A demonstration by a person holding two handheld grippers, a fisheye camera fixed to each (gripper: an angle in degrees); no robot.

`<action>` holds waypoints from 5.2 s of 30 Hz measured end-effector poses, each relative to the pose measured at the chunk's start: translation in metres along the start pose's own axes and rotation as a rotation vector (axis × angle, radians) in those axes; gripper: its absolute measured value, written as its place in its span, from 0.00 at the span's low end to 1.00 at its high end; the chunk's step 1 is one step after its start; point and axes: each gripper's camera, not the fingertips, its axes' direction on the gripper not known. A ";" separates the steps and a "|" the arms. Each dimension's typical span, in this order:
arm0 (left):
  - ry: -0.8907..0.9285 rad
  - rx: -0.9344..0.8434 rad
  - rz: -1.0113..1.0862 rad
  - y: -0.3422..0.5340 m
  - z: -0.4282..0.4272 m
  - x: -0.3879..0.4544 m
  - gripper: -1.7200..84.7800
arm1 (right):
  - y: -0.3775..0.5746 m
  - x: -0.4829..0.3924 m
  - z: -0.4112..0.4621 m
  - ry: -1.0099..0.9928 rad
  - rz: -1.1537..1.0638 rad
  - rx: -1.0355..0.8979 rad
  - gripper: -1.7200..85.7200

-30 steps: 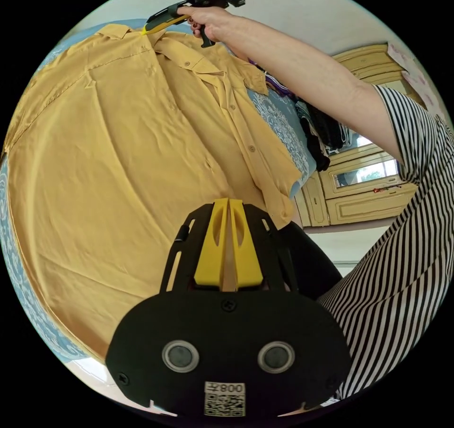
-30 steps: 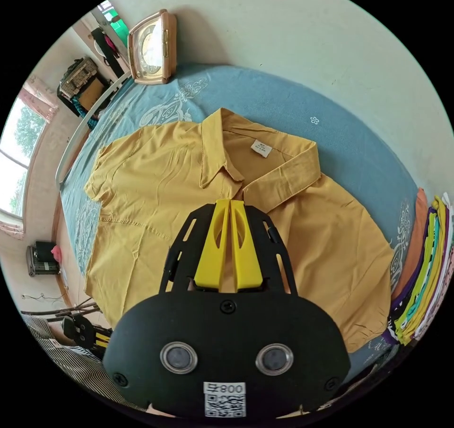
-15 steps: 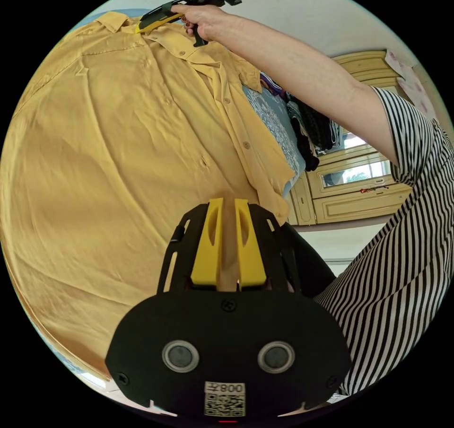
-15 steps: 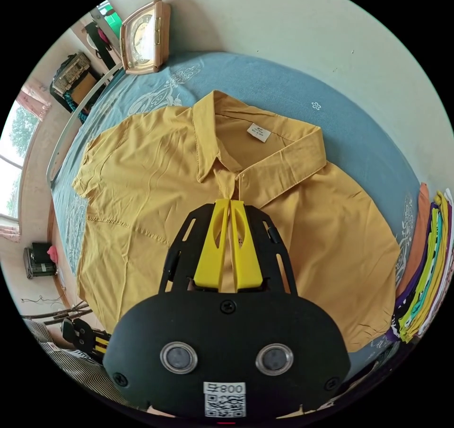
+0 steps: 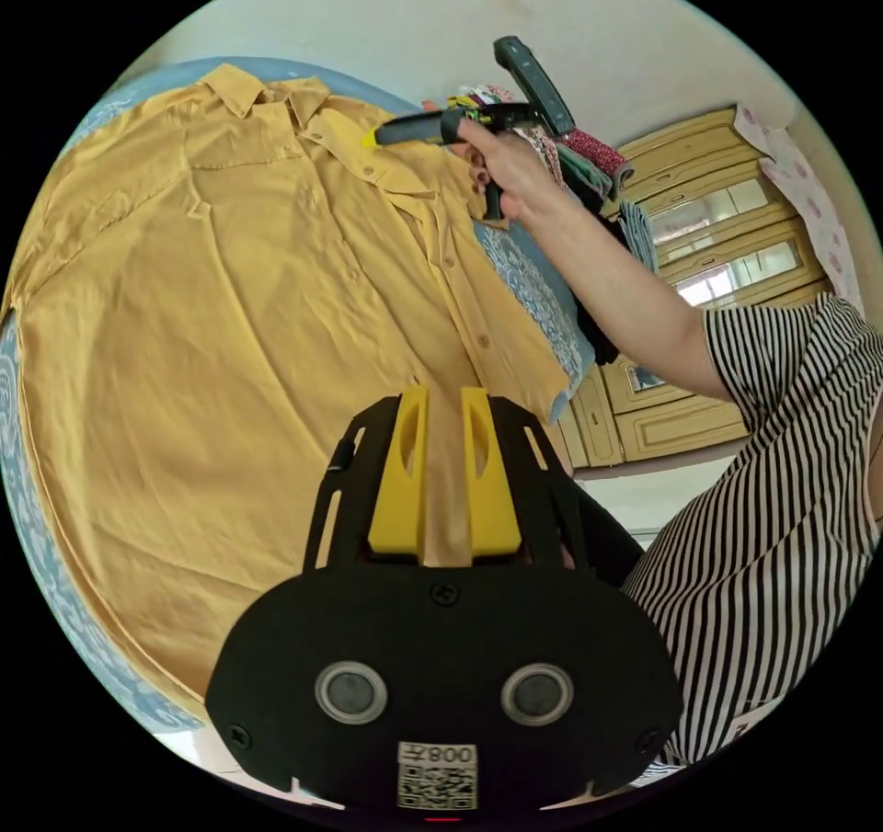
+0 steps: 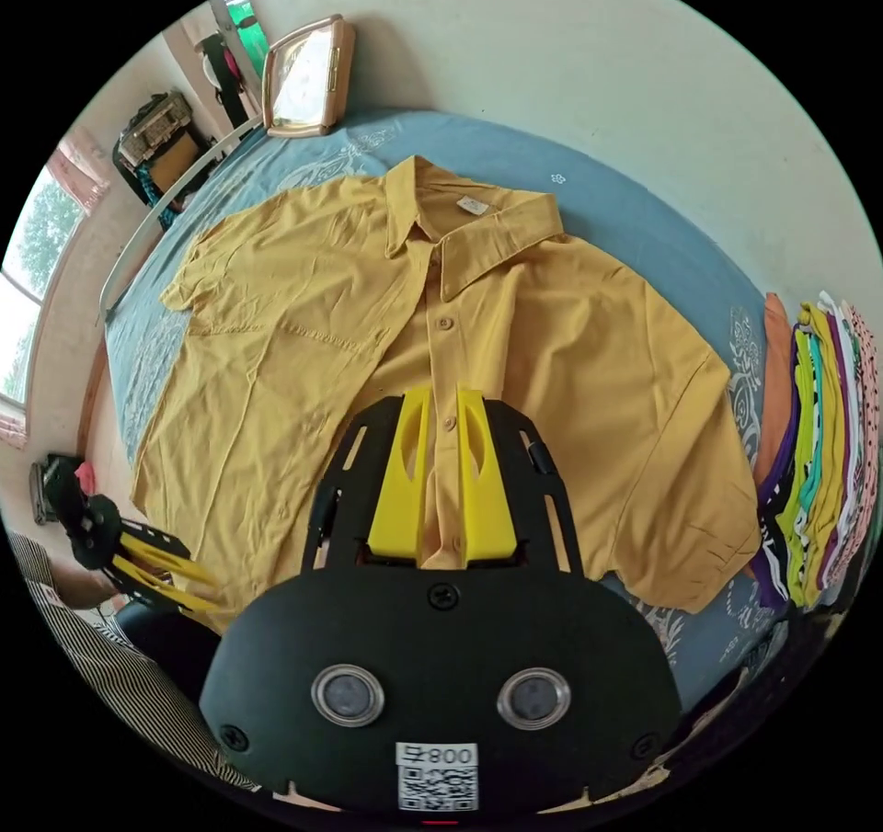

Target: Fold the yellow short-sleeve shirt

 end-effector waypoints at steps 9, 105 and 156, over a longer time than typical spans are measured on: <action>0.012 0.194 -0.064 -0.173 0.011 -0.107 0.10 | 0.044 -0.032 0.005 0.151 -0.088 -0.054 0.08; -0.699 0.004 0.103 -0.550 0.062 -0.141 0.02 | 0.102 -0.018 0.094 -0.431 0.060 0.053 0.02; 0.004 -0.151 -0.065 0.012 -0.028 0.023 0.05 | 0.396 -0.155 -0.075 -0.120 0.019 -0.123 0.09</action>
